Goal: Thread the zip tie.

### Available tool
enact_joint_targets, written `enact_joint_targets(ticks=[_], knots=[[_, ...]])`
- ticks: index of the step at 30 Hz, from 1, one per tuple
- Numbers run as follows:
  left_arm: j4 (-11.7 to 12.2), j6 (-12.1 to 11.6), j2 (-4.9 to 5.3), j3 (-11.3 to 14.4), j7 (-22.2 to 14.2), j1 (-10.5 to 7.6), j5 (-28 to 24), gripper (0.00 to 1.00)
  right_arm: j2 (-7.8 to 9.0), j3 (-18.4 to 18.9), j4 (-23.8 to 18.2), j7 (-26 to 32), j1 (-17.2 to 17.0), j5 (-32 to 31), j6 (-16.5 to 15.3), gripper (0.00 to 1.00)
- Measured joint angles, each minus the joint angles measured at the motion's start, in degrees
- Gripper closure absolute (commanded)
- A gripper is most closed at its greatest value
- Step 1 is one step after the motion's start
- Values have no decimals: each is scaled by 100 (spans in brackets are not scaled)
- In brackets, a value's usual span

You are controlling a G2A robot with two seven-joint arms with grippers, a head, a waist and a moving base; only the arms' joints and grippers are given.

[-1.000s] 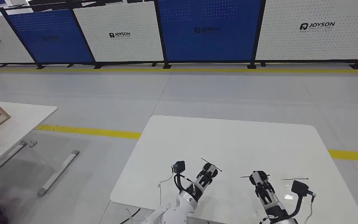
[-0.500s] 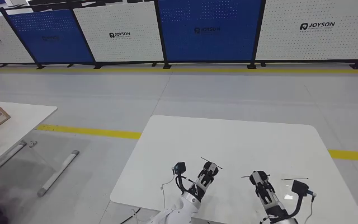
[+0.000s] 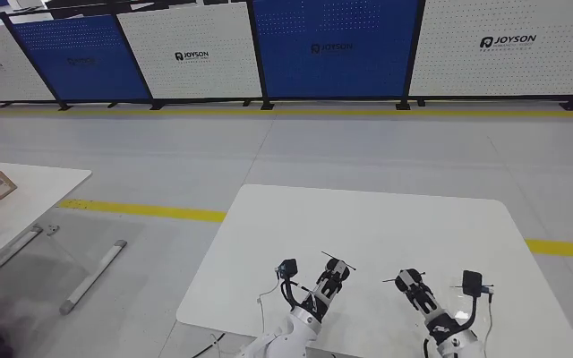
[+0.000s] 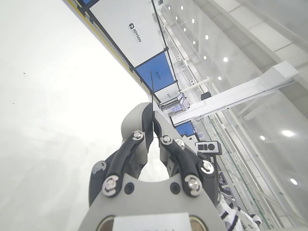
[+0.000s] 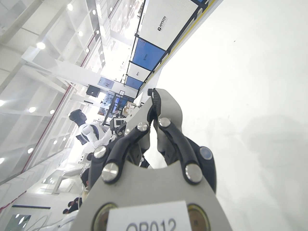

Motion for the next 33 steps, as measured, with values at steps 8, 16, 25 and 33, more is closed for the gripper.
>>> enact_joint_targets(ticks=[8,16,25,33], knots=[[0,0,0,0,0,0,0,100,-59,-199,-53,-190,-19,-557,-35,100],[0,0,0,0,0,0,0,100,-256,-697,258,-813,91,-1276,-407,100],[0,0,0,0,0,0,0,100,-336,-874,403,-1128,105,-1394,-639,100],[0,0,0,0,0,0,0,100,-475,-900,353,-1874,157,-1502,-268,100]])
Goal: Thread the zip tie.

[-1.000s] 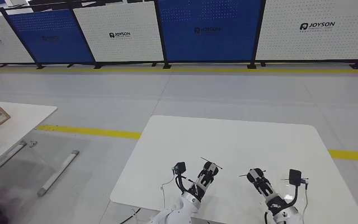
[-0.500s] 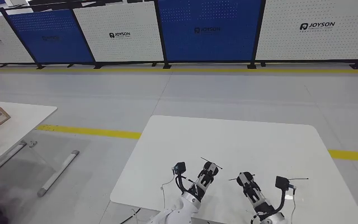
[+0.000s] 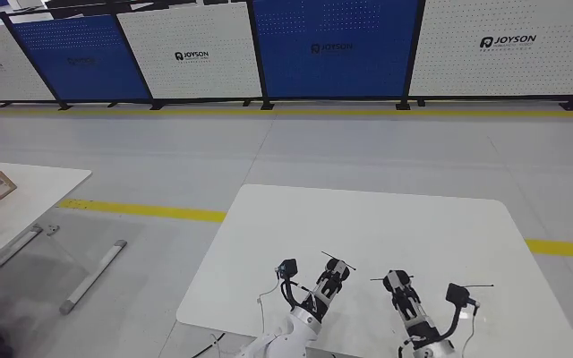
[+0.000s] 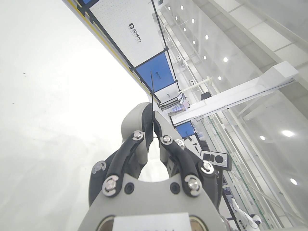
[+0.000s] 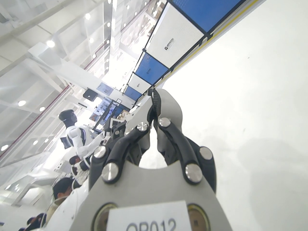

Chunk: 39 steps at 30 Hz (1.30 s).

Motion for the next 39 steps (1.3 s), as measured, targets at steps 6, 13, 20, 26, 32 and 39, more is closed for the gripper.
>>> enact_joint_targets(ticks=[6,13,20,26,32,39], knots=[[0,0,0,0,0,0,0,100,-263,-502,253,-586,301,-304,444,100],[0,0,0,0,0,0,0,100,-372,-670,355,-399,455,-290,610,100],[0,0,0,0,0,0,0,100,-378,-532,375,-297,421,-101,426,100],[0,0,0,0,0,0,0,100,-385,-211,644,211,406,306,-82,100],[0,0,0,0,0,0,0,100,-405,-227,693,212,424,292,-95,100],[0,0,0,0,0,0,0,100,-452,-212,601,278,412,211,-62,100]])
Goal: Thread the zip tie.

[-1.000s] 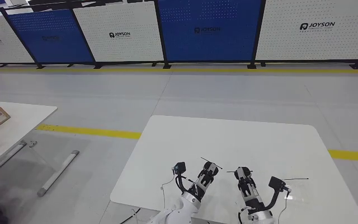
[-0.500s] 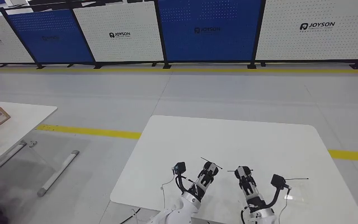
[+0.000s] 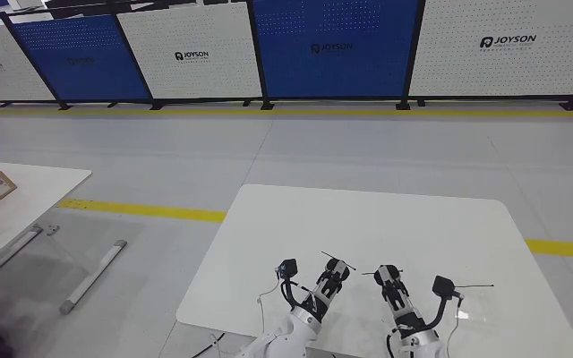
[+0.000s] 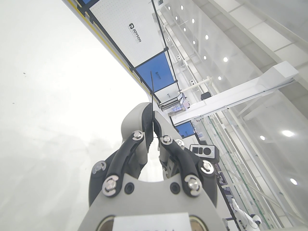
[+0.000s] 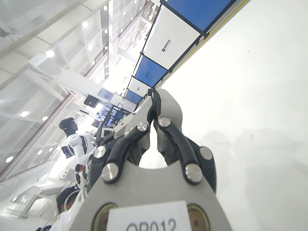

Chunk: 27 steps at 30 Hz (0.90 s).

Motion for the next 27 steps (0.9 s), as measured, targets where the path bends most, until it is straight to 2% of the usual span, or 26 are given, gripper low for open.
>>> enact_joint_targets(ticks=[7,15,27], knots=[[0,0,0,0,0,0,0,100,-98,-9,56,-55,41,-78,55,100],[0,0,0,0,0,0,0,100,-105,2,58,-24,43,-72,63,100],[0,0,0,0,0,0,0,100,-229,79,77,160,40,-148,177,100]])
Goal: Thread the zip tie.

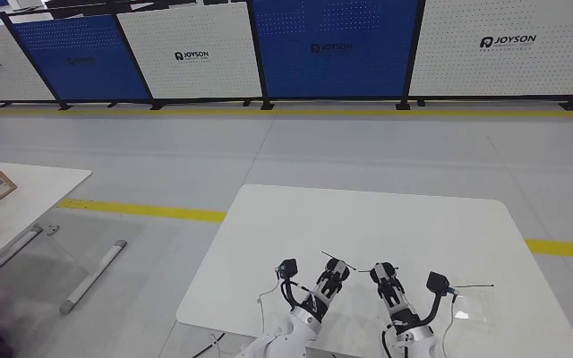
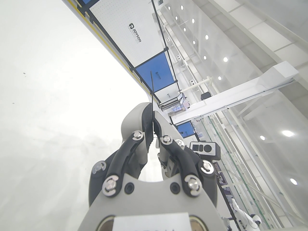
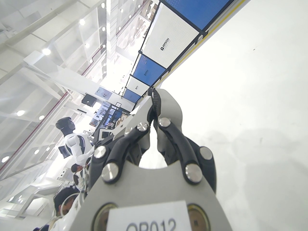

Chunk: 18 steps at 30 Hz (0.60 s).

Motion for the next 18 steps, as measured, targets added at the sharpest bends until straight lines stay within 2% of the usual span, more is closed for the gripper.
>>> enact_joint_targets(ticks=[6,13,18], knots=[[0,0,0,0,0,0,0,100,-26,126,-99,20,-137,-67,-75,100],[0,0,0,0,0,0,0,100,-100,128,-116,22,-137,-241,153,100],[0,0,0,0,0,0,0,100,-155,126,-59,73,-98,-238,198,100]])
